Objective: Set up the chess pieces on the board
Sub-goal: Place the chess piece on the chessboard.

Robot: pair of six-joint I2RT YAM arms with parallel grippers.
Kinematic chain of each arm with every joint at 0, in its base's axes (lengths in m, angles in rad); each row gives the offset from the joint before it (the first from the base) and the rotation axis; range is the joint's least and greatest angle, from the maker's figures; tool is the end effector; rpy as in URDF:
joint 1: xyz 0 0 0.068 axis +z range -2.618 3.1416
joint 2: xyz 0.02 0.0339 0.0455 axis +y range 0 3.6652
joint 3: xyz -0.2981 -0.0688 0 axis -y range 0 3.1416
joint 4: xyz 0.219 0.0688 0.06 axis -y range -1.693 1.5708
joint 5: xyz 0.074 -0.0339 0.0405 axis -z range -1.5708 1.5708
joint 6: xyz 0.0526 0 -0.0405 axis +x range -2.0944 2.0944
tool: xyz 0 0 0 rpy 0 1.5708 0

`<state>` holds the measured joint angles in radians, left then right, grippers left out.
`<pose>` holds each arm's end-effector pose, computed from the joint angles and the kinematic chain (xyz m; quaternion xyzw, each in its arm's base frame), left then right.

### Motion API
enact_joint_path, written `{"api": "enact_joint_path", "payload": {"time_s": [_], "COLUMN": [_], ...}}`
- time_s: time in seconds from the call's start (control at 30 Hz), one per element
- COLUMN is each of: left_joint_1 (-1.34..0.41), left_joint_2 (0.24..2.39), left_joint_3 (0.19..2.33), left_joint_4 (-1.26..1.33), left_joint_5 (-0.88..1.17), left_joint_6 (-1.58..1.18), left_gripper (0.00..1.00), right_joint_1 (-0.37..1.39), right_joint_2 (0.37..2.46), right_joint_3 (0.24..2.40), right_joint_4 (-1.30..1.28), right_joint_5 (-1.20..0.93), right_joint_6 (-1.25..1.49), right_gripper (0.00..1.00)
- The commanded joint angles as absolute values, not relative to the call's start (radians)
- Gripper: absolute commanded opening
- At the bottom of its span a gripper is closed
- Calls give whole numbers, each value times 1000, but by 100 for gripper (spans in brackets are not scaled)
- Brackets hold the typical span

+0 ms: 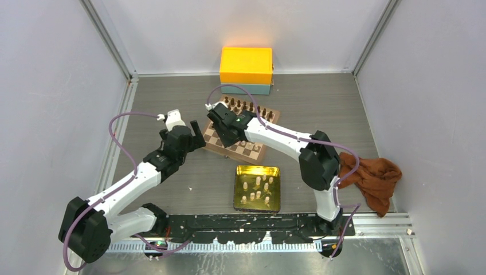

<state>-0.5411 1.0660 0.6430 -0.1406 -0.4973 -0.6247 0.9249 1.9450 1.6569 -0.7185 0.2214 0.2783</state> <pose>0.1859 -0.0824 0.2750 -0.1541 0.8432 -0.0775 0.5091 0.2638 0.3308 0.2804 -0.2741 0.9149 0.0691 0.2881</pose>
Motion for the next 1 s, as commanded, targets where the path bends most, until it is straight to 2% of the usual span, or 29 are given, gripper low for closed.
{"api": "enact_joint_path", "payload": {"time_s": [0.0, 0.4, 0.97], "left_joint_1": [-543, -542, -539], "left_joint_2": [1052, 1069, 1083], "left_joint_3": [635, 630, 633], "left_joint_4": [-109, -93, -86], "left_joint_5": [-526, -534, -534], "left_joint_6": [-635, -631, -629], "left_gripper": [90, 91, 91], "right_joint_1": [907, 865, 856], "right_joint_2": [1973, 2078, 2099], "right_joint_3": [1736, 1824, 1834], "right_joint_4": [-685, -675, -689], "right_joint_5": [201, 165, 114], "right_joint_6": [245, 222, 237], "right_gripper": [1, 1, 1]}}
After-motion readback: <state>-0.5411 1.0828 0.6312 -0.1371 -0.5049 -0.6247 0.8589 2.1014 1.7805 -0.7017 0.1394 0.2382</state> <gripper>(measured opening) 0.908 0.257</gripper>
